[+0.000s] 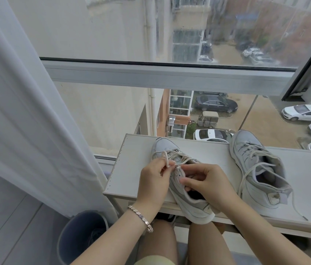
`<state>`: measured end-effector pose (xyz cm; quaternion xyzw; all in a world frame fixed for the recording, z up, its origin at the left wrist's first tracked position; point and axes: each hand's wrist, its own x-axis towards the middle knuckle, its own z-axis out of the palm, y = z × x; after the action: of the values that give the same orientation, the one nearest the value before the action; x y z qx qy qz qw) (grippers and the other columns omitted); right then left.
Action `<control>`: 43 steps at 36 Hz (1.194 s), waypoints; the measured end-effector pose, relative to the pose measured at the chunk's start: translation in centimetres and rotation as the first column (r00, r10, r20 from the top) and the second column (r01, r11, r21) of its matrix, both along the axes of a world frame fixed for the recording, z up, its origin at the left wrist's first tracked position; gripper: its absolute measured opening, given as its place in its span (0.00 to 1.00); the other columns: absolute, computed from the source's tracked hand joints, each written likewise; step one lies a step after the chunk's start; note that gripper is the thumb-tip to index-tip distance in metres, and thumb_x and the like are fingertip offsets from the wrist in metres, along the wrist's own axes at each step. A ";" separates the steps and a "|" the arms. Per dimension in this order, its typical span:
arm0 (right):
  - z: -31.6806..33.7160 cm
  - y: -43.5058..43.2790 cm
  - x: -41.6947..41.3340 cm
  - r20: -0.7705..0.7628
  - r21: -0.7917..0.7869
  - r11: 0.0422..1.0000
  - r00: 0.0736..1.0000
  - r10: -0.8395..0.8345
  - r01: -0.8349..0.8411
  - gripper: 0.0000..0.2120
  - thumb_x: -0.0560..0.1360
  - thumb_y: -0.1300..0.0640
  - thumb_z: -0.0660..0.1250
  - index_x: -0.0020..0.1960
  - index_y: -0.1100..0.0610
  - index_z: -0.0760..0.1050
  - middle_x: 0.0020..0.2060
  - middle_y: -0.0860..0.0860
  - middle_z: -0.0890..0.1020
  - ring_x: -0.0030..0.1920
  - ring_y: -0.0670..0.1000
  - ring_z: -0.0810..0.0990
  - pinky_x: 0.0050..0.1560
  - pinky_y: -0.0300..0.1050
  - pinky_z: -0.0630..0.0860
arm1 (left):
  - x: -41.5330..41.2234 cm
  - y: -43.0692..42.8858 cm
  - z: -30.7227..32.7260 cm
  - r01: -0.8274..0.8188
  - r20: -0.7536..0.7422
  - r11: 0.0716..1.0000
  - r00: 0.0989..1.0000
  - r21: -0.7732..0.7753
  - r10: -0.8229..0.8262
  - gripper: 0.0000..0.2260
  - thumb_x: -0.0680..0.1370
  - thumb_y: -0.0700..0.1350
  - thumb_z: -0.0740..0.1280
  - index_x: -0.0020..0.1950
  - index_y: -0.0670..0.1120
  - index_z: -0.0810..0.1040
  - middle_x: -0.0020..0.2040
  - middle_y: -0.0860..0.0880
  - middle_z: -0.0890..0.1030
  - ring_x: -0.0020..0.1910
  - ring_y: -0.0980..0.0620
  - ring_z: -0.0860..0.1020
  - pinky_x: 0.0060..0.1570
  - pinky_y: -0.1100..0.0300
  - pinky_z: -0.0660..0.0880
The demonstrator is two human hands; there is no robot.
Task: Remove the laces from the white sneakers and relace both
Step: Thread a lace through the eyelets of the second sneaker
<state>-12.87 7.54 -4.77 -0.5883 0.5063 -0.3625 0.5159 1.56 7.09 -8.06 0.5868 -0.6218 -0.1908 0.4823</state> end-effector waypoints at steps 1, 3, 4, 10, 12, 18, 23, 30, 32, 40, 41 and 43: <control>0.0 0.0 0.0 -0.004 0.000 1.000 1.000 0.003 -0.003 0.21 0.68 0.65 0.74 0.37 0.37 0.82 0.36 0.51 0.85 0.29 0.47 0.81 0.36 0.36 0.79 | -0.1 0.0 0.0 -0.010 -0.015 1.000 1.000 0.012 0.010 0.03 0.72 0.35 0.71 0.43 0.41 0.83 0.40 0.49 0.82 0.38 0.61 0.77 0.43 0.74 0.72; 0.0 0.0 0.1 0.000 0.005 1.000 1.000 0.004 -0.004 0.20 0.67 0.66 0.74 0.37 0.38 0.82 0.36 0.50 0.85 0.29 0.47 0.81 0.36 0.36 0.78 | -0.1 -0.1 0.1 -0.016 -0.047 0.999 0.999 0.040 0.018 0.03 0.72 0.35 0.71 0.43 0.42 0.83 0.39 0.52 0.81 0.37 0.63 0.76 0.42 0.74 0.72; 0.0 0.0 0.1 0.002 0.008 1.000 1.000 0.005 -0.005 0.19 0.67 0.66 0.74 0.37 0.39 0.82 0.36 0.50 0.85 0.29 0.46 0.81 0.36 0.36 0.78 | -0.1 -0.1 0.1 -0.018 -0.069 0.998 0.997 0.053 0.021 0.03 0.72 0.35 0.71 0.43 0.42 0.83 0.38 0.55 0.80 0.38 0.64 0.77 0.41 0.74 0.72; -0.1 -0.1 0.1 -0.001 0.013 1.000 1.000 0.002 -0.002 0.19 0.68 0.66 0.74 0.36 0.41 0.82 0.34 0.47 0.85 0.28 0.45 0.80 0.34 0.33 0.77 | -0.3 -0.6 0.5 0.008 -0.143 0.987 0.990 0.158 0.015 0.04 0.73 0.37 0.70 0.42 0.46 0.81 0.40 0.54 0.81 0.39 0.59 0.78 0.40 0.76 0.71; -0.1 -0.1 0.1 -0.003 0.024 1.000 1.000 0.004 -0.004 0.16 0.68 0.66 0.74 0.40 0.43 0.81 0.34 0.47 0.85 0.28 0.45 0.80 0.34 0.33 0.77 | -0.2 -0.8 0.8 0.044 -0.112 0.983 0.993 0.180 -0.024 0.03 0.74 0.37 0.69 0.43 0.45 0.81 0.43 0.49 0.82 0.40 0.59 0.77 0.40 0.78 0.69; -0.1 -0.1 0.1 -0.010 0.016 1.000 1.000 0.005 -0.004 0.17 0.68 0.66 0.74 0.37 0.42 0.82 0.35 0.48 0.85 0.28 0.45 0.80 0.35 0.34 0.77 | 0.0 -0.9 1.3 0.085 -0.024 0.974 0.996 0.208 -0.082 0.03 0.75 0.37 0.67 0.46 0.42 0.80 0.47 0.47 0.80 0.43 0.58 0.74 0.42 0.79 0.67; -0.1 -0.1 0.1 -0.024 0.010 1.000 1.000 0.014 -0.013 0.19 0.68 0.65 0.74 0.36 0.39 0.82 0.35 0.49 0.85 0.28 0.45 0.80 0.35 0.35 0.78 | -0.1 -0.6 1.3 0.068 -0.049 0.971 0.997 0.231 -0.058 0.03 0.75 0.37 0.67 0.45 0.43 0.81 0.45 0.49 0.80 0.45 0.57 0.75 0.41 0.80 0.66; -0.4 -0.2 0.0 -0.050 -0.009 1.000 0.999 0.005 -0.006 0.21 0.68 0.64 0.74 0.37 0.35 0.81 0.35 0.48 0.85 0.29 0.45 0.80 0.35 0.35 0.78 | 0.1 0.3 1.2 0.122 -0.228 0.955 0.972 0.270 -0.060 0.13 0.74 0.39 0.70 0.38 0.58 0.79 0.38 0.60 0.81 0.41 0.64 0.79 0.41 0.77 0.70; -0.5 -0.2 0.0 -0.067 -0.016 1.000 0.998 -0.002 0.000 0.20 0.68 0.64 0.74 0.37 0.36 0.82 0.35 0.49 0.85 0.29 0.45 0.80 0.35 0.36 0.79 | 0.2 0.3 1.0 0.119 -0.270 0.955 0.962 0.271 -0.043 0.12 0.74 0.41 0.70 0.39 0.59 0.79 0.39 0.59 0.82 0.42 0.63 0.80 0.41 0.76 0.72; 0.9 -0.5 1.2 -0.546 -0.204 0.979 0.832 -0.098 -0.019 0.04 0.71 0.50 0.70 0.44 0.47 0.83 0.37 0.45 0.84 0.40 0.44 0.81 0.44 0.43 0.78 | 0.2 0.3 0.7 0.116 -0.439 0.943 0.898 0.311 0.034 0.10 0.74 0.38 0.70 0.40 0.53 0.80 0.39 0.55 0.84 0.42 0.59 0.82 0.43 0.68 0.76; 1.4 -0.7 1.5 -0.630 -0.216 0.975 0.771 -0.099 -0.052 0.06 0.72 0.50 0.68 0.45 0.49 0.83 0.39 0.47 0.84 0.42 0.47 0.80 0.44 0.44 0.77 | 0.1 0.3 0.7 0.127 -0.491 0.938 0.870 0.321 0.050 0.09 0.74 0.37 0.69 0.40 0.51 0.80 0.37 0.55 0.84 0.40 0.59 0.82 0.40 0.68 0.76; 2.1 -1.2 2.2 -0.739 -0.201 0.974 0.669 -0.079 -0.107 0.08 0.74 0.51 0.66 0.45 0.53 0.82 0.41 0.51 0.83 0.43 0.52 0.79 0.40 0.42 0.74 | -0.1 0.4 0.7 0.142 -0.573 0.931 0.815 0.337 0.084 0.09 0.75 0.34 0.67 0.40 0.47 0.79 0.34 0.56 0.84 0.35 0.60 0.82 0.34 0.70 0.75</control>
<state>-10.68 6.32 -2.71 -0.7434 0.6228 -0.1434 0.1974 1.49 7.46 -7.34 0.5702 -0.4084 -0.4793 0.5276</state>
